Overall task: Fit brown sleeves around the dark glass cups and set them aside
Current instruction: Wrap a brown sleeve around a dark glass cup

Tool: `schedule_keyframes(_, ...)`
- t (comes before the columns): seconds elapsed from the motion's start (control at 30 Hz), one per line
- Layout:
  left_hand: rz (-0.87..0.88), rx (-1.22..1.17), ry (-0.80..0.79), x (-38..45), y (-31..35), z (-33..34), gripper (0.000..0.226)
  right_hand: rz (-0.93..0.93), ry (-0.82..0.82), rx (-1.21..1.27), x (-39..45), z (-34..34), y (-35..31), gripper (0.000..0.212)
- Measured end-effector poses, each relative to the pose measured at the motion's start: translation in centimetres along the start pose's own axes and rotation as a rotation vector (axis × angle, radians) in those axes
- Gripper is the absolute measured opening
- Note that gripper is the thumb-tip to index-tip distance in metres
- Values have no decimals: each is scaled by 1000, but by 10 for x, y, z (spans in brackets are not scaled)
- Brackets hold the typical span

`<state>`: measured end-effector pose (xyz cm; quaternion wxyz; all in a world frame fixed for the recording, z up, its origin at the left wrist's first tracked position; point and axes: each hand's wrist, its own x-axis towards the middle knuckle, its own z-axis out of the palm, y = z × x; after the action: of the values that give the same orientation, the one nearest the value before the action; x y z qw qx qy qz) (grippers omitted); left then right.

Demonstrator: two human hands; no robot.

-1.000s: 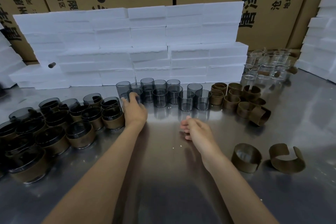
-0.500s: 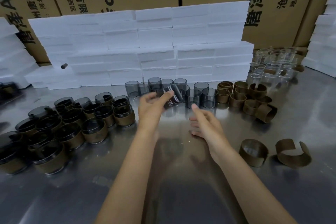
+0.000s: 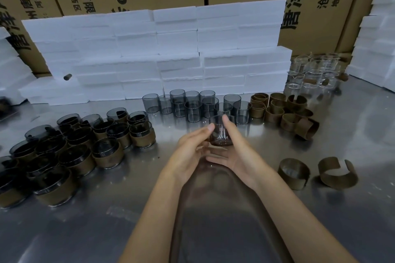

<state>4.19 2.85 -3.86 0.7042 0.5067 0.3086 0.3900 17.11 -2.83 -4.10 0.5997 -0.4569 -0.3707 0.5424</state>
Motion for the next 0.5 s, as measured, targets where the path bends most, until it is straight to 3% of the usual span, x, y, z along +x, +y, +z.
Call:
schedule_keyframes(0.13,2,99,6,-2,1,3,32,-61,122,-36,3,2,0,74)
schedule_keyframes(0.27,151,140,183,1,1,0,18,-127,265,-208,8,3,3,61)
schedule_keyframes(0.5,174,156,247,-7,9,8,16,-211,459,-362,11,-4,4,59)
